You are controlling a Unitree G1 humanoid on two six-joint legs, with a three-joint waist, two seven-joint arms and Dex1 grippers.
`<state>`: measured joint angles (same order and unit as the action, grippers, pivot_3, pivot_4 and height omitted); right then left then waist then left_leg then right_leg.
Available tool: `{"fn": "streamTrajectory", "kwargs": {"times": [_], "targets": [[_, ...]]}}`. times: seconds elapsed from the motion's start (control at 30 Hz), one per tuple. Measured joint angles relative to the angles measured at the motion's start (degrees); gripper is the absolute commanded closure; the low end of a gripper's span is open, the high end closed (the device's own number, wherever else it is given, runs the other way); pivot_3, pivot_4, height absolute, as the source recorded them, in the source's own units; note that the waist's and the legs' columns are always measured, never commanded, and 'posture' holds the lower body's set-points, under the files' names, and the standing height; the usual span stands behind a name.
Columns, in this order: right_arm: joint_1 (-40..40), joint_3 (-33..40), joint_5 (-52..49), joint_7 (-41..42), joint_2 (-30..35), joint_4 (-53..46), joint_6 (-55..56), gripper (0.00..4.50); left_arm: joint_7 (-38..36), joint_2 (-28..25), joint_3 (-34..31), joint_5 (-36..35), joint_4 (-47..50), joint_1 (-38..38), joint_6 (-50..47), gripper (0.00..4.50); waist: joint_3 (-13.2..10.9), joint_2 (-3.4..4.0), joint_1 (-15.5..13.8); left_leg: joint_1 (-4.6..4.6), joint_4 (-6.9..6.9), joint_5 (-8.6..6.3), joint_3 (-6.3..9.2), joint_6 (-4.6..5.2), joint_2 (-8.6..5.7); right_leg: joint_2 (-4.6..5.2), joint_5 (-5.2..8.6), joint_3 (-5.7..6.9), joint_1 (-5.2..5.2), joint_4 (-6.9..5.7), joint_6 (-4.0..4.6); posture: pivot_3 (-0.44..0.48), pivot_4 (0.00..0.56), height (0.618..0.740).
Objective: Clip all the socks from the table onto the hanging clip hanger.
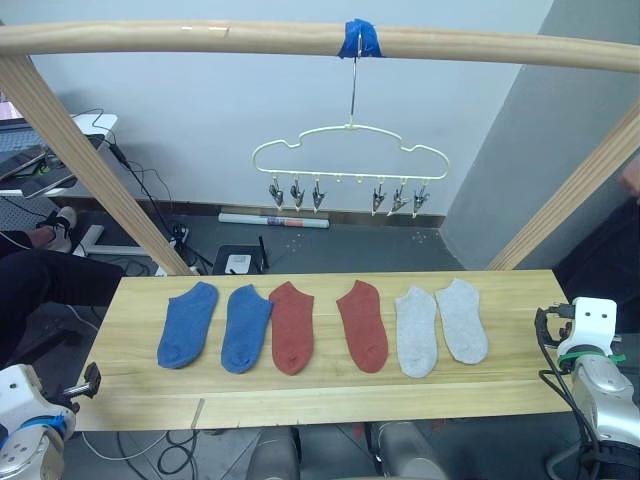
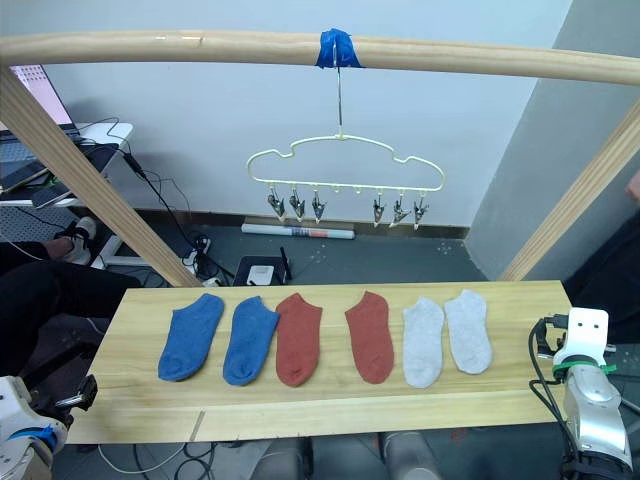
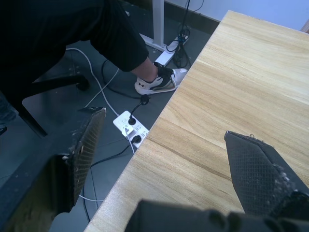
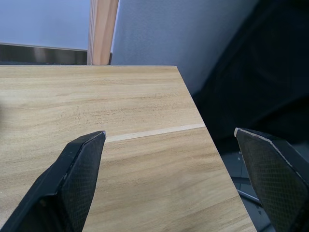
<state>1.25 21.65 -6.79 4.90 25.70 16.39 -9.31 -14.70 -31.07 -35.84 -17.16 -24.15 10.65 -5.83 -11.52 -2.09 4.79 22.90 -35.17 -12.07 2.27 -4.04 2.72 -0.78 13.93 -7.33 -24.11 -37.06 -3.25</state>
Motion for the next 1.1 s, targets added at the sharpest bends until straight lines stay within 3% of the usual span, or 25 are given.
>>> {"fn": "streamTrajectory", "kwargs": {"times": [0.33, 0.47, 0.7, 0.8, 0.93, 1.1], "targets": [[0.3, -0.4, -0.1, 1.6, 0.3, 0.8, 0.1, 0.0, -4.1, -2.1, -1.3, -3.2, 3.7, 2.1, -3.2, 0.05, 0.0, -0.03, 0.1, 0.01, 0.0, 0.0, -0.01, 0.0, 0.01, 0.0, 0.0, -0.01, -0.01, 0.01, 0.0, 0.018, 0.207, 0.74], [0.1, -3.0, -1.0, 7.9, 1.2, -0.5, -0.2, 0.0, -7.9, -2.2, -1.4, -5.3, 15.7, 7.1, -5.1, 0.05, -0.2, -0.04, 0.1, 0.01, 0.01, 0.0, -0.07, 0.0, 0.03, 0.02, 0.0, -0.09, -0.03, 0.03, 0.01, -0.004, 0.226, 0.74], [0.3, -11.3, -10.6, 26.7, 2.9, -16.3, -8.9, 0.0, -7.2, 2.0, -2.0, -15.0, 42.2, 10.1, -13.0, 0.05, -1.3, 0.15, 0.0, 0.03, 0.0, 0.0, -0.08, 0.0, 0.04, 0.01, 0.01, -0.1, -0.03, 0.01, 0.0, 0.002, 0.243, 0.74], [2.9, -14.0, -16.5, 31.6, 2.9, -23.5, -14.5, 0.0, -6.2, 1.9, 0.7, -16.5, 47.8, 6.0, -15.7, 0.05, -1.8, 0.16, -0.1, 0.05, 0.0, 0.0, -0.02, 0.0, 0.04, -0.03, 0.01, -0.04, -0.04, 0.0, -0.01, -0.002, 0.245, 0.74], [9.4, -18.8, -21.2, 36.2, 1.5, -30.7, -17.3, 0.0, -5.3, 1.0, 9.7, -15.1, 49.6, -4.5, -18.2, 0.05, -1.9, 0.11, -0.1, 0.07, -0.02, 0.01, 0.03, -0.01, 0.01, -0.06, 0.0, -0.01, 0.0, 0.01, -0.03, -0.011, 0.244, 0.74], [15.4, -22.1, -23.1, 36.7, -1.3, -32.8, -19.3, 0.0, -4.3, 1.2, 16.1, -12.4, 47.9, -13.4, -19.3, 0.05, -2.0, 0.05, -0.1, 0.21, -0.01, -0.03, 0.08, -0.03, 0.0, -0.06, -0.05, 0.05, -0.08, 0.01, -0.45, -0.038, 0.245, 0.74]]}}
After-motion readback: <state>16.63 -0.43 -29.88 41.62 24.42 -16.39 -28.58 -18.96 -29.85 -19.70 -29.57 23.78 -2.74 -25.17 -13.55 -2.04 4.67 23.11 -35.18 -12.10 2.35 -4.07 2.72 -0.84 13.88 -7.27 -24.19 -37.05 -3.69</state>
